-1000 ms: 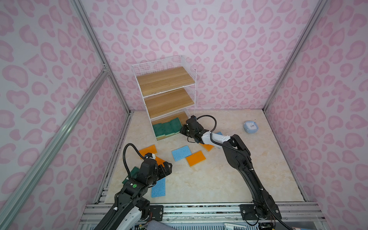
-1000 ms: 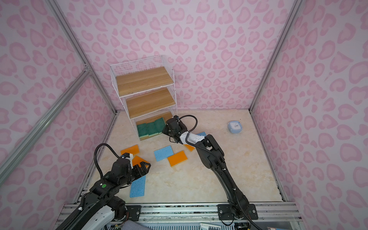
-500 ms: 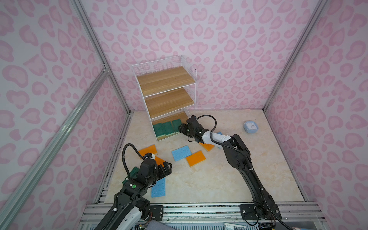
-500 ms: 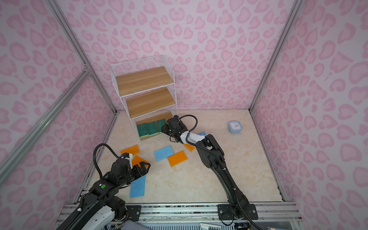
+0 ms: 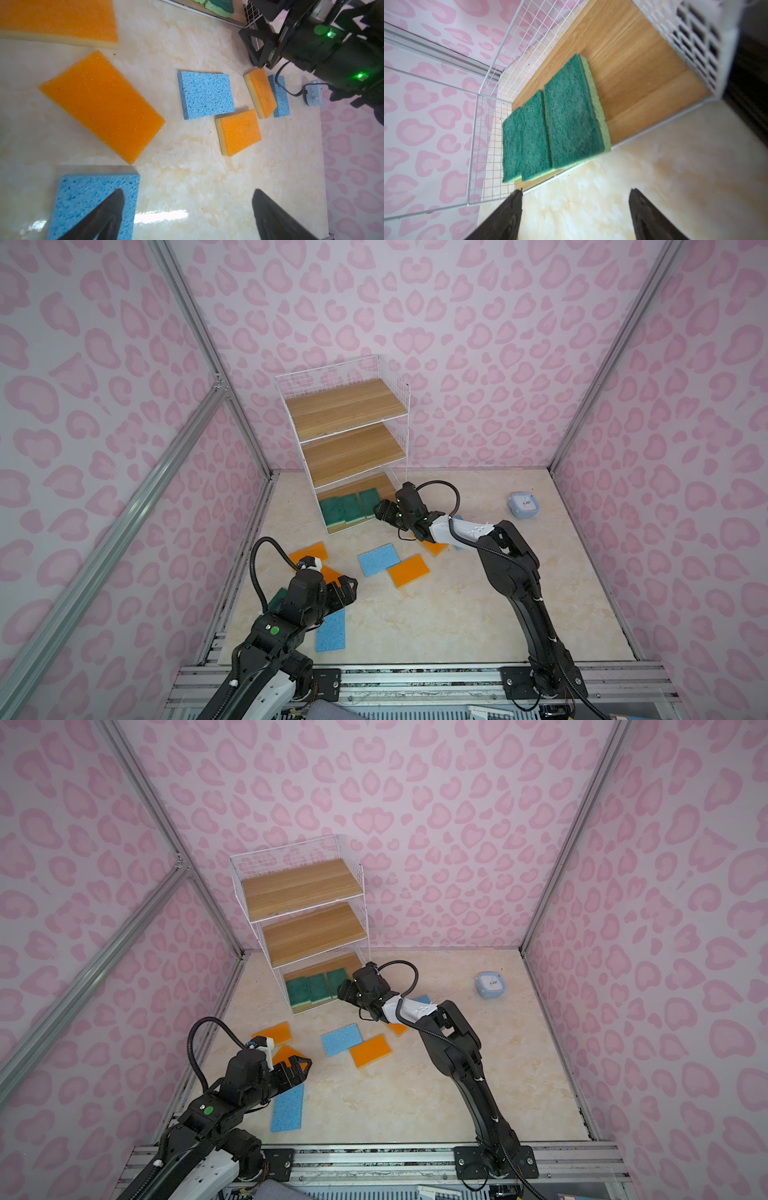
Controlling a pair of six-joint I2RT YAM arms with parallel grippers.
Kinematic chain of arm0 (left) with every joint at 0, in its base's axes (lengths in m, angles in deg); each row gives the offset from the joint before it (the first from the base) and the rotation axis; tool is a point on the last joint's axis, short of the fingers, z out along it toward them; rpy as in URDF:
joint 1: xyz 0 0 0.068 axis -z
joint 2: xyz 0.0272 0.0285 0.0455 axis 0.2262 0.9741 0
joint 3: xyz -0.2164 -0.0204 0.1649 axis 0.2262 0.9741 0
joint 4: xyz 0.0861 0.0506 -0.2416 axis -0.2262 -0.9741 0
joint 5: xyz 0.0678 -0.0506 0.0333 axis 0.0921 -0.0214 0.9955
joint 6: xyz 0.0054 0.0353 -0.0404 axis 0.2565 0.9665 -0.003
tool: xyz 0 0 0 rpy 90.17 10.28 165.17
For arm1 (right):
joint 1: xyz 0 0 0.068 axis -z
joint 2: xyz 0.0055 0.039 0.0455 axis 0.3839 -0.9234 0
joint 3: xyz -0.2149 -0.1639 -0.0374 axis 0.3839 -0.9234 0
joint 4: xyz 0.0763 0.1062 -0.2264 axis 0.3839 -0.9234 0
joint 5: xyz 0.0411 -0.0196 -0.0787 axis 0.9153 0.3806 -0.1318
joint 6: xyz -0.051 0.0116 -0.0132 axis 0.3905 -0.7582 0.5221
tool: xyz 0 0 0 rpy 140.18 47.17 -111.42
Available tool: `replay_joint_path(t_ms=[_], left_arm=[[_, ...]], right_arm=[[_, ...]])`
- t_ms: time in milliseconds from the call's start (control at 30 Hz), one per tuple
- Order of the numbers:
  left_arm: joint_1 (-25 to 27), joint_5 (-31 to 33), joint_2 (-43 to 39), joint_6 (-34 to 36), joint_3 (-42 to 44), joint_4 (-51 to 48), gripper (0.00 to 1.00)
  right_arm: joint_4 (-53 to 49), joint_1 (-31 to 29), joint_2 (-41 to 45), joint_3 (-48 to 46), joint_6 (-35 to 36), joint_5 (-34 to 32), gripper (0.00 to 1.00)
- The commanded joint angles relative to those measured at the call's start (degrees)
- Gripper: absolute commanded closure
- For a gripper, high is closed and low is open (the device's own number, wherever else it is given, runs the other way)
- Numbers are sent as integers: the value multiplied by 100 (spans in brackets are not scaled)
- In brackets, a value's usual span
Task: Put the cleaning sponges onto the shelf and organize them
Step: 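Withdraw the right gripper while the left gripper grasps a fourth green sponge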
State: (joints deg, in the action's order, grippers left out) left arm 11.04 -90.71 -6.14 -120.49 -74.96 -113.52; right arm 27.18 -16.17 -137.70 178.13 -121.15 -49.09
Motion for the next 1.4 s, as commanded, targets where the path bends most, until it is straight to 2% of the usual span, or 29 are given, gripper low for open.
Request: replay_joint_path(t_ms=[0, 100, 233, 333, 433, 600, 767, 867, 1033, 1133, 1233, 1300, 1367], left_arm=[[-4, 4, 159, 126, -130, -66, 3], [5, -58, 367, 230, -168, 127, 3], [152, 66, 733, 313, -176, 591, 2], [443, 278, 1121, 270, -225, 1062, 2], [722, 419, 1637, 312, -343, 1576, 3], [814, 180, 2643, 367, -453, 2540, 3], [825, 48, 3047, 454, -488, 3133, 3], [820, 154, 3166, 567, -588, 3170, 3], [821, 457, 3364, 522, -896, 2757, 3], [744, 623, 3370, 305, -1057, 2392, 3], [381, 505, 3356, 1, -1193, 1970, 2], [156, 670, 3392, -94, -1463, 1395, 3], [3, 1107, 3436, -229, -1833, 674, 2]], right_arm=[[410, 37, 445, -604, 91, -27, 18], [586, 73, 1117, -1494, 317, 58, 18], [251, 290, 1972, -2355, 781, 399, 18], [-356, 612, 2722, -2935, 1136, 598, 18], [-1155, 979, 3557, -3400, 1566, 491, 18], [-2354, 2005, 5034, -4082, 1897, 513, 18], [-3221, 3006, 5895, -4403, 2132, 497, 18], [-3393, 3231, 6006, -4516, 2157, 560, 18], [-3435, 3148, 5512, -4278, 1956, 854, 18], [-3230, 2743, 5201, -4041, 1849, 710, 20], [-3101, 2229, 4874, -3651, 1896, 459, 20], [-2766, 2111, 4672, -3564, 1793, 654, 20], [-2345, 2108, 4532, -3591, 1648, 956, 20]])
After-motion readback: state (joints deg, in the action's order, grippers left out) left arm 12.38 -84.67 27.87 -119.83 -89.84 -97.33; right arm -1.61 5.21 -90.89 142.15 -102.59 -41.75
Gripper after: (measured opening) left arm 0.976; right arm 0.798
